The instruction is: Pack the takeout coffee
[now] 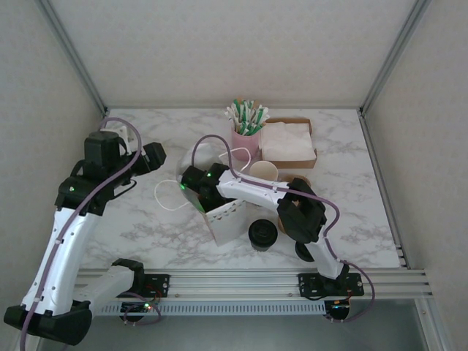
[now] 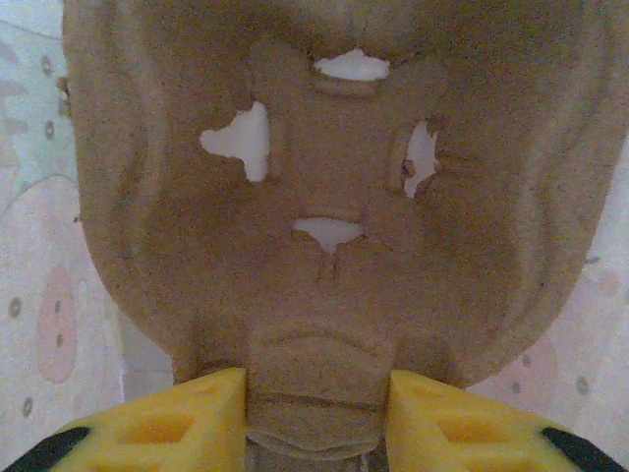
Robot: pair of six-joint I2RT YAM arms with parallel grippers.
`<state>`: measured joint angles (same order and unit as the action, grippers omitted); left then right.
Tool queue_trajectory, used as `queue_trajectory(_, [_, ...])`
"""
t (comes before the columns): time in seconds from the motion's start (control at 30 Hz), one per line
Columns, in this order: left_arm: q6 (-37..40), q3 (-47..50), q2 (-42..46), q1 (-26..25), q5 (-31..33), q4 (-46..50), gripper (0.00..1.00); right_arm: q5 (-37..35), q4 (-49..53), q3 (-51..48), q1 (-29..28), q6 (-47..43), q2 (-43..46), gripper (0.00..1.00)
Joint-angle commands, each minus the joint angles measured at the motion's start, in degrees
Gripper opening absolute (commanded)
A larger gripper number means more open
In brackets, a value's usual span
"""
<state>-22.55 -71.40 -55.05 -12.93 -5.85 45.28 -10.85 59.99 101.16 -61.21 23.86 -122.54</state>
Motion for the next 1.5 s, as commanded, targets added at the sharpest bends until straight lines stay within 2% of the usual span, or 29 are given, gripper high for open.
queue_trajectory(0.0, [-1.8,0.9,1.7,-0.3,0.0,1.6,0.86,-0.2,-0.2,-2.1,0.6,1.6,-2.6,0.4])
queue_trajectory(0.33, [-4.2,0.7,3.7,-0.3,-0.3,3.6,0.86,1.0,-2.6,-4.0,0.5,2.3,-3.9,0.41])
queue_trajectory(0.63, [-6.1,0.4,5.5,-0.4,0.8,6.4,0.86,-0.5,-3.7,-4.0,0.5,3.8,-0.3,0.46])
queue_trajectory(0.77, [-6.9,0.3,6.3,-0.4,1.3,7.6,0.86,-1.0,-3.4,-2.7,0.6,4.6,1.4,0.5])
queue_trajectory(1.0, [-8.5,0.4,7.7,-0.4,2.3,9.9,0.86,-1.4,-1.9,-0.5,0.5,5.5,4.9,0.64])
queue_trajectory(1.47, [-10.4,0.8,10.6,-0.4,3.0,12.8,0.86,-3.4,1.4,6.4,0.4,7.2,13.8,0.73])
